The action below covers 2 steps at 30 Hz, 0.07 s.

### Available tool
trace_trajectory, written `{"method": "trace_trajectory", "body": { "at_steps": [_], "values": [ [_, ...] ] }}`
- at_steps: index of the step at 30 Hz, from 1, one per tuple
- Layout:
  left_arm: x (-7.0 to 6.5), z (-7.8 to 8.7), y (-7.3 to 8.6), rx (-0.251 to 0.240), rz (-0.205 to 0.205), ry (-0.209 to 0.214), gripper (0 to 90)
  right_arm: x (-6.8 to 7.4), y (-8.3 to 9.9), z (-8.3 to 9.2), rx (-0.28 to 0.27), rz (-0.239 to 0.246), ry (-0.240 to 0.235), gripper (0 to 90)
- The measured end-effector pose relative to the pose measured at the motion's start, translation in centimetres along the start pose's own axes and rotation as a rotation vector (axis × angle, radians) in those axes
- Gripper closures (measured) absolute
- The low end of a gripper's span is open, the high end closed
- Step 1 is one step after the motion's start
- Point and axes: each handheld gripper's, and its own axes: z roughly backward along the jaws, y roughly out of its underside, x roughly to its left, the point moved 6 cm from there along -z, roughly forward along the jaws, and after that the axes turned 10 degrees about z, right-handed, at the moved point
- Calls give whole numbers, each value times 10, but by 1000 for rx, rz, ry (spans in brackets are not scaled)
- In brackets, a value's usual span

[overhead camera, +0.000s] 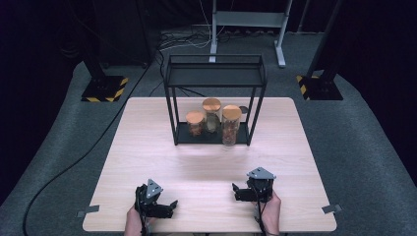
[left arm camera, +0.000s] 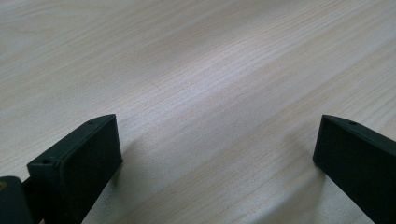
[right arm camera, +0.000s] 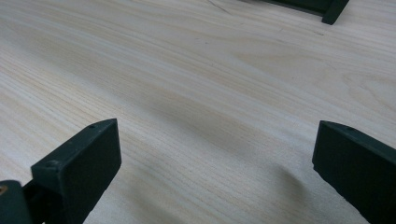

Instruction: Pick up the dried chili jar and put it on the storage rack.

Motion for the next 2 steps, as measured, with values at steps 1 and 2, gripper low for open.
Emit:
{"method": "trace_trajectory", "body": {
  "at_steps": [1, 2],
  "values": [
    [0, 0, 0, 0, 0, 0, 3, 0, 0, 0, 0, 1, 0, 4],
    [0, 0, 0, 0, 0, 0, 3, 0, 0, 0, 1, 2, 1, 3]
  ]
}}
